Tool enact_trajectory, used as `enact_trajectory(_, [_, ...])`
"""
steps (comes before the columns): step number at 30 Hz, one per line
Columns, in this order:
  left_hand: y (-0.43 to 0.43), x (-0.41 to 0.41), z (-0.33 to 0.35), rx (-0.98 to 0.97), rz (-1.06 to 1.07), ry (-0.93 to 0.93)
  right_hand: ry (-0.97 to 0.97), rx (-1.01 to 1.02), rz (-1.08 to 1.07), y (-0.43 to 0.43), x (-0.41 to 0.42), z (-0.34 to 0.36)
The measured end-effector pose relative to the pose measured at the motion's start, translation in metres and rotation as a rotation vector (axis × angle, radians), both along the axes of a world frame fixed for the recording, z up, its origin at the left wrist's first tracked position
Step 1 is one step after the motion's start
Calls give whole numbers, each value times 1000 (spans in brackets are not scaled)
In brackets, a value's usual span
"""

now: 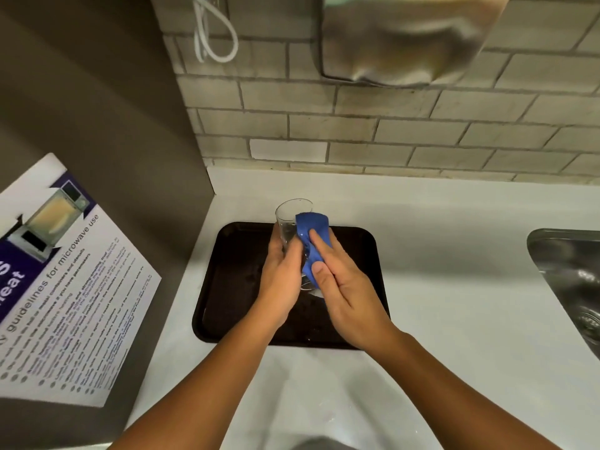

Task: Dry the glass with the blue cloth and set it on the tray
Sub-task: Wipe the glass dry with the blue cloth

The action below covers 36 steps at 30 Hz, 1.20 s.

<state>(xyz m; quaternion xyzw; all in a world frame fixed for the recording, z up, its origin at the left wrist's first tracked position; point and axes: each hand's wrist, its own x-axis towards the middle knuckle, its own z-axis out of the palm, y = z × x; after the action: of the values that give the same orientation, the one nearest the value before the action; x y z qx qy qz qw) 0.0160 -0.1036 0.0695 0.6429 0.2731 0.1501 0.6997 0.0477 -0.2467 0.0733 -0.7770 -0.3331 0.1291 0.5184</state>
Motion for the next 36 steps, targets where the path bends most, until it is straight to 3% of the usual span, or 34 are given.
enact_trajectory(5, [2,-3,3,-9,14,7,195,52,-30,4,11,-1])
enact_trajectory(10, [5,-6,0,54,21,-16,90,39,-26,7,5,-5])
enact_trajectory(14, [7,-3,0,93,1,-29,168,77,-50,10,10,0])
enact_trajectory(18, [10,1,-3,90,9,-12,22,50,-17,13,3,-2])
enact_trajectory(22, [10,0,-1,102,5,-23,214,98,-55,14,7,-1])
enact_trajectory(27, [13,5,-4,95,-13,-1,90,57,-51,14,1,-4])
enact_trajectory(31, [11,7,6,96,-60,25,235,113,-137,14,14,2])
enact_trajectory(36, [10,12,9,61,-118,56,68,80,-108,9,12,2])
